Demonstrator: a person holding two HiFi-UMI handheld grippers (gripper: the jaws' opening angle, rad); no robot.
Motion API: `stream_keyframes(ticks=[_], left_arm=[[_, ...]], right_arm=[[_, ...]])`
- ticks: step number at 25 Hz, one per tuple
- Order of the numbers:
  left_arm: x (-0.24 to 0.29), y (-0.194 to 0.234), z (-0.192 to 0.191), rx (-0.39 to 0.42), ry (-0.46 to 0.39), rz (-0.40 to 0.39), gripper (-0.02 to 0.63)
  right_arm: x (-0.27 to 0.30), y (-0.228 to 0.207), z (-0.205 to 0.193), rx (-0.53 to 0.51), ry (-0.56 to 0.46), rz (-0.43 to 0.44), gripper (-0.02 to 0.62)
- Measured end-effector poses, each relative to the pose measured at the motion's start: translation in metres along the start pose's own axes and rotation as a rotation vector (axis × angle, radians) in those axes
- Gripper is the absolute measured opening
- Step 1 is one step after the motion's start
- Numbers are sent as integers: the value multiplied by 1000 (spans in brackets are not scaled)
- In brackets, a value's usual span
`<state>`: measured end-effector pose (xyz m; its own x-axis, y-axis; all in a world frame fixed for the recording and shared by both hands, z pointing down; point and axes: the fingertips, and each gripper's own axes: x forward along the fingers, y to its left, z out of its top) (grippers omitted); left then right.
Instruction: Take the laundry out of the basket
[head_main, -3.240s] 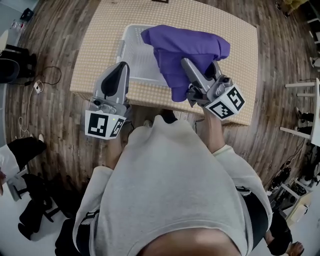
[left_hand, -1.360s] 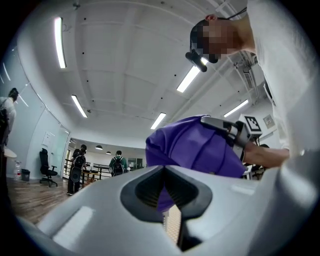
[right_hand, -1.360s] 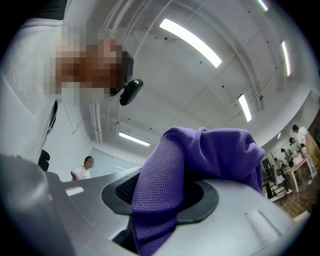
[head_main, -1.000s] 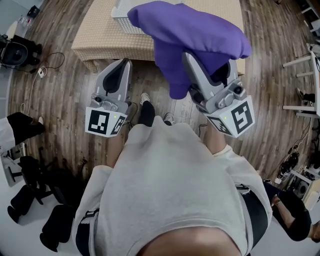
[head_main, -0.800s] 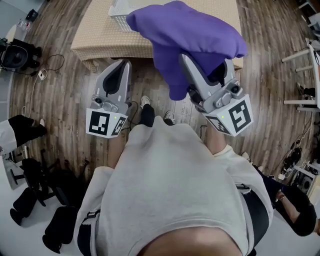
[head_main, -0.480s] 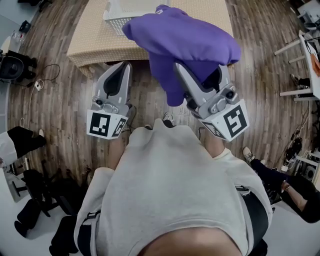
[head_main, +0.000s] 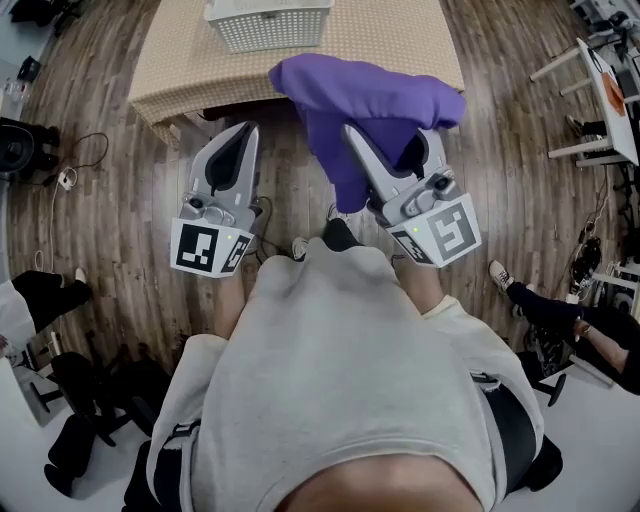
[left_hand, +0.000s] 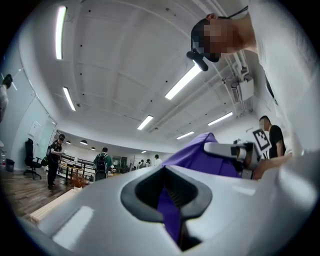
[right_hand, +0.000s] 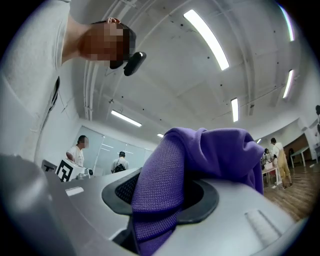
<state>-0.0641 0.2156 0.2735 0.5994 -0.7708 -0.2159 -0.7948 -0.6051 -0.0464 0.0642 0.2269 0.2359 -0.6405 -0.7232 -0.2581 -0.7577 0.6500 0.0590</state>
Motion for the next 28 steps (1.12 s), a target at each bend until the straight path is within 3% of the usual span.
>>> stream_keyframes(ticks=[9,28], left_arm=[[-34,-28,-11,-31,33,-42,11],[-55,-38,-12,-27,46,-37,11]], right_arm=[[-47,27,-70,85,168,-87,176],[-54,39,-63,65,158,-97,176]])
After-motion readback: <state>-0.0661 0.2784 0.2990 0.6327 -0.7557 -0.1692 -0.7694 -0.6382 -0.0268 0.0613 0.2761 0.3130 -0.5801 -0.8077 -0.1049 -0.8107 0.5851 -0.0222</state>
